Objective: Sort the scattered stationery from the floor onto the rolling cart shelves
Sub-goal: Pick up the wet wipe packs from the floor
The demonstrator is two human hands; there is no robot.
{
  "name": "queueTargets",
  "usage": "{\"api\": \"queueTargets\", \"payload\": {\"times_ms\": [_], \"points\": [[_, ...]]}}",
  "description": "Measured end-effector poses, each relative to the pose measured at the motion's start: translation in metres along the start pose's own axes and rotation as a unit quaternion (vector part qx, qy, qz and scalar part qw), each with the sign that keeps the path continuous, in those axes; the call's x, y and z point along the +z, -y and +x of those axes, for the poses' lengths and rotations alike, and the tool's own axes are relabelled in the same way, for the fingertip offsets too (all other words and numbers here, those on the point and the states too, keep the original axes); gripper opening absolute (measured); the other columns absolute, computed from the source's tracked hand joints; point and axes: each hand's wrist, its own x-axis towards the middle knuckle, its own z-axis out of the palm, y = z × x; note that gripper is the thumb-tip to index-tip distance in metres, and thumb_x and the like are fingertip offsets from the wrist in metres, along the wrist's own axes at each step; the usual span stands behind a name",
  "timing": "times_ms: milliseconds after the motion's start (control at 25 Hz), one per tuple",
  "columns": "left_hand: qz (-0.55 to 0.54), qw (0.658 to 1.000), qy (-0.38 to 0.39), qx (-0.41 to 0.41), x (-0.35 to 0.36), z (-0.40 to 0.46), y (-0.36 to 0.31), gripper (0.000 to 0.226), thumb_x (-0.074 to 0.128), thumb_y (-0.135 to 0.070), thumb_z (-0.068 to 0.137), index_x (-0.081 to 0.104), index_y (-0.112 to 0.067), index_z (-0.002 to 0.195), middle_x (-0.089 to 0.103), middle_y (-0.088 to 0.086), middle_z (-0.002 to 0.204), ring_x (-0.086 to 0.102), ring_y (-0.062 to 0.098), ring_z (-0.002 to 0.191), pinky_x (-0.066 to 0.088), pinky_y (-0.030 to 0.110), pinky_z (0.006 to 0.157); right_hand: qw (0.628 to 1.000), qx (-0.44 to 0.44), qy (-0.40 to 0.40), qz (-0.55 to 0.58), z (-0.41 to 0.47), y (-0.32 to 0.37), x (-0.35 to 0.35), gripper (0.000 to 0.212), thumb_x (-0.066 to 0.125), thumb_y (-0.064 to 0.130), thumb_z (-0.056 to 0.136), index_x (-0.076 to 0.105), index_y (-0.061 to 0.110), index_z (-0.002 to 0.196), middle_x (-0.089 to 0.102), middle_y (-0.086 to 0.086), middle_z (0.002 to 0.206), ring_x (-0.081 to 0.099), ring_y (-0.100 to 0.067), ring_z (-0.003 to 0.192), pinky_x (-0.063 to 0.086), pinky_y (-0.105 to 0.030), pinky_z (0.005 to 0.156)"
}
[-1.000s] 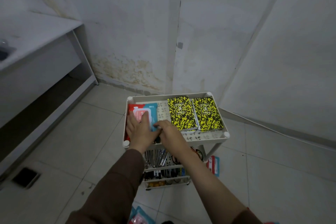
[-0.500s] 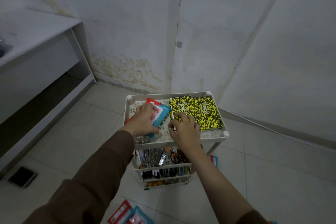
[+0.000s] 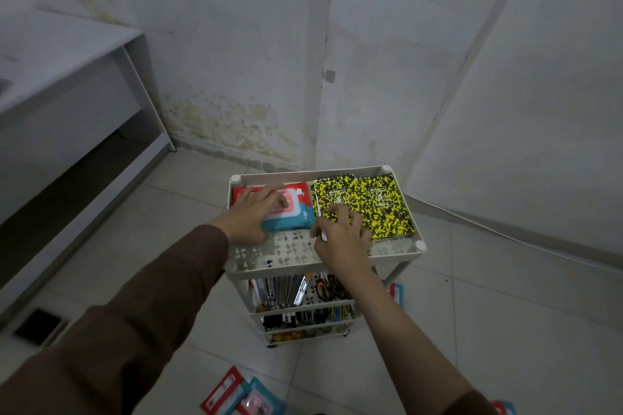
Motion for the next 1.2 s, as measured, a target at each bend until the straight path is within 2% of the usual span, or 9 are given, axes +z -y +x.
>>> {"api": "queueTargets", "payload": {"times_ms": [120, 280, 400, 520, 600, 720, 920, 1040, 1200], "points": [[0.015, 0.999, -0.013, -0.029, 0.02, -0.007, -0.002, 0.06, 0.047, -0.03, 0.094, 0.018, -0.027, 0.145, -0.002, -0.005, 0.158, -0.007, 0.016, 0.145, -0.017, 0.043, 0.11, 1.0, -0.011, -0.011, -0.015, 0.003, 0.001, 0.002, 0.027, 0.061, 0.018, 0.079, 0.055, 0.027, 0.103, 0.031, 0.0, 0.137, 0.021, -0.026, 0.132, 0.022, -0.045, 0.102], [0.037, 0.998, -0.024, -0.051, 0.024, -0.001, -0.003, 0.053, 0.034, -0.031, 0.099, 0.011, -0.029, 0.147, -0.01, -0.004, 0.157, -0.017, 0.021, 0.143, -0.021, 0.048, 0.109, 1.0, -0.002, 0.006, -0.006, 0.009, -0.002, 0.003, 0.053, 0.063, 0.02, 0.078, 0.04, 0.031, 0.124, 0.02, 0.006, 0.15, 0.002, -0.025, 0.144, 0.006, -0.054, 0.113], [0.017, 0.997, -0.044, -0.069, 0.027, -0.003, -0.011, 0.052, 0.036, -0.026, 0.099, 0.014, -0.028, 0.146, -0.008, -0.005, 0.158, -0.016, 0.022, 0.143, -0.013, 0.052, 0.114, 1.0, -0.011, 0.008, 0.0, 0.01, -0.002, 0.003, 0.059, 0.059, 0.011, 0.08, 0.034, 0.032, 0.13, 0.019, 0.011, 0.15, -0.001, -0.024, 0.144, 0.005, -0.055, 0.113], [-0.038, 0.992, -0.076, -0.093, 0.023, -0.013, -0.016, 0.057, 0.046, -0.03, 0.095, 0.02, -0.025, 0.145, -0.001, -0.003, 0.158, -0.013, 0.02, 0.144, -0.014, 0.046, 0.115, 1.0, -0.012, 0.015, -0.007, 0.008, -0.001, 0.002, 0.063, 0.057, 0.01, 0.08, 0.032, 0.033, 0.133, 0.018, 0.011, 0.151, 0.001, -0.024, 0.143, 0.007, -0.054, 0.111], [-0.087, 0.979, -0.148, -0.106, 0.017, -0.028, -0.019, 0.054, 0.051, -0.027, 0.093, 0.028, -0.022, 0.141, 0.01, -0.001, 0.157, -0.005, 0.018, 0.145, -0.01, 0.043, 0.117, 1.0, -0.014, 0.006, 0.001, 0.003, 0.001, 0.0, 0.058, 0.058, 0.015, 0.08, 0.035, 0.033, 0.131, 0.022, 0.009, 0.149, 0.004, -0.022, 0.142, 0.009, -0.05, 0.109], [-0.166, 0.937, -0.28, -0.127, 0.016, -0.07, -0.026, 0.041, 0.052, -0.014, 0.091, 0.044, -0.018, 0.131, 0.033, 0.002, 0.147, 0.014, 0.018, 0.141, 0.003, 0.035, 0.114, 0.994, -0.066, -0.077, 0.038, -0.01, 0.011, -0.005, 0.041, 0.057, 0.021, 0.084, 0.047, 0.028, 0.122, 0.039, 0.006, 0.136, 0.024, -0.018, 0.131, 0.016, -0.035, 0.098], [-0.201, 0.896, -0.351, -0.184, 0.049, -0.157, -0.048, 0.032, 0.048, -0.003, 0.09, 0.054, -0.018, 0.117, 0.048, -0.004, 0.127, 0.032, 0.015, 0.128, 0.016, 0.022, 0.102, 0.961, -0.206, -0.156, 0.102, -0.074, 0.047, 0.005, 0.02, 0.054, 0.006, 0.083, 0.061, 0.015, 0.1, 0.057, -0.004, 0.101, 0.047, -0.025, 0.094, 0.033, -0.035, 0.08], [-0.241, 0.876, -0.363, -0.205, 0.083, -0.207, -0.071, 0.033, 0.046, 0.0, 0.089, 0.056, -0.024, 0.108, 0.05, -0.01, 0.113, 0.038, 0.009, 0.113, 0.025, 0.022, 0.094, 0.949, -0.253, -0.131, 0.135, -0.129, 0.053, 0.025, 0.017, 0.052, 0.001, 0.084, 0.063, 0.01, 0.093, 0.058, -0.006, 0.091, 0.048, -0.025, 0.085, 0.037, -0.035, 0.073], [-0.329, 0.854, -0.317, -0.25, 0.136, -0.262, -0.089, 0.031, 0.044, 0.001, 0.09, 0.057, -0.025, 0.102, 0.056, -0.007, 0.111, 0.044, 0.007, 0.111, 0.029, 0.011, 0.089, 0.959, -0.221, -0.013, 0.178, -0.188, 0.035, 0.066, 0.016, 0.052, -0.002, 0.084, 0.061, 0.008, 0.092, 0.054, -0.005, 0.094, 0.047, -0.023, 0.093, 0.038, -0.031, 0.079]]}}
